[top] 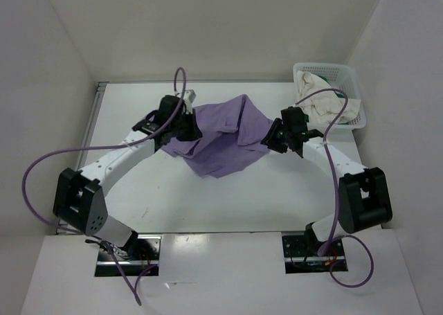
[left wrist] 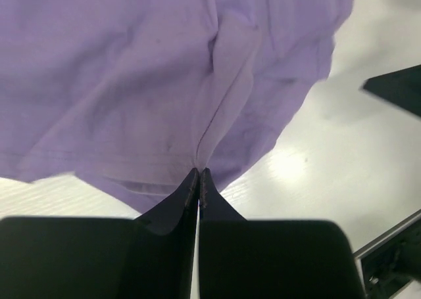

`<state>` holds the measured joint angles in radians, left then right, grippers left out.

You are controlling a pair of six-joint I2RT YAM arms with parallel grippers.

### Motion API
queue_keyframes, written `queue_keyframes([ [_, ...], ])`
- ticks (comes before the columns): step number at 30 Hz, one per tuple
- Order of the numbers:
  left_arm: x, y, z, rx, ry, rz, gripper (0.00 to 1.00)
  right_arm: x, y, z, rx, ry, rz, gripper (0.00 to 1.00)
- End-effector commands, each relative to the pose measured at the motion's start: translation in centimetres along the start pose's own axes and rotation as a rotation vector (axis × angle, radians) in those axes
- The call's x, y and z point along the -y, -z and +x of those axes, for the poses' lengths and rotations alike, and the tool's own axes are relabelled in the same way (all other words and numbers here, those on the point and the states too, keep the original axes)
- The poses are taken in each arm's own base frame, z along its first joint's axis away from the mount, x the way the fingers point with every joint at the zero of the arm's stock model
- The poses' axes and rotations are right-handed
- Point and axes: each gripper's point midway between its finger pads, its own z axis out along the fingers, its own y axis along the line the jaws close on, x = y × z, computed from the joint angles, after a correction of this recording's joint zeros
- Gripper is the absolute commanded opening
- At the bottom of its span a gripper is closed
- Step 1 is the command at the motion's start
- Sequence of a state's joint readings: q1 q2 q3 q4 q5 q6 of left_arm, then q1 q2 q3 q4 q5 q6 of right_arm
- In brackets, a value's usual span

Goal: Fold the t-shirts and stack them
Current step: Flatten out the tshirt

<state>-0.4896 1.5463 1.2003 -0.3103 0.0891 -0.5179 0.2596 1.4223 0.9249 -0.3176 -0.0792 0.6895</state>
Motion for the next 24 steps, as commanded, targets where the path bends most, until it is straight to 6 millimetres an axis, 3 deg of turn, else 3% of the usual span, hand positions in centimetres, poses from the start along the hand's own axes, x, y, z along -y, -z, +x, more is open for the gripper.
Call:
queue_keyframes([
  [1, -0.2, 2.9, -1.5, 0.044, -0.01, 0.037, 0.0, -0.8, -1.8, -2.2, 0.061, 0.025, 0.02, 0.43],
  [6, -1.7, 4.4, -1.2, 0.063, 0.026, 0.027, 0.0, 1.0, -4.1, -2.1, 0.053, 0.032, 0.105, 0.43],
  [12, -3.1, 4.6, -1.3, 0.069, 0.049, 0.002, 0.0, 3.6, -6.2, -1.9, 0.044, 0.019, 0.194, 0.43],
  [19, -2.9, 4.3, -1.5, 0.07, 0.052, 0.026, 0.0, 3.8, -7.1, -1.4, 0.027, 0.007, 0.193, 0.39],
  [24, -2.7, 4.1, -1.2, 0.054, 0.053, 0.042, 0.0, 3.1, -7.2, -2.2, 0.051, -0.003, 0.173, 0.27],
])
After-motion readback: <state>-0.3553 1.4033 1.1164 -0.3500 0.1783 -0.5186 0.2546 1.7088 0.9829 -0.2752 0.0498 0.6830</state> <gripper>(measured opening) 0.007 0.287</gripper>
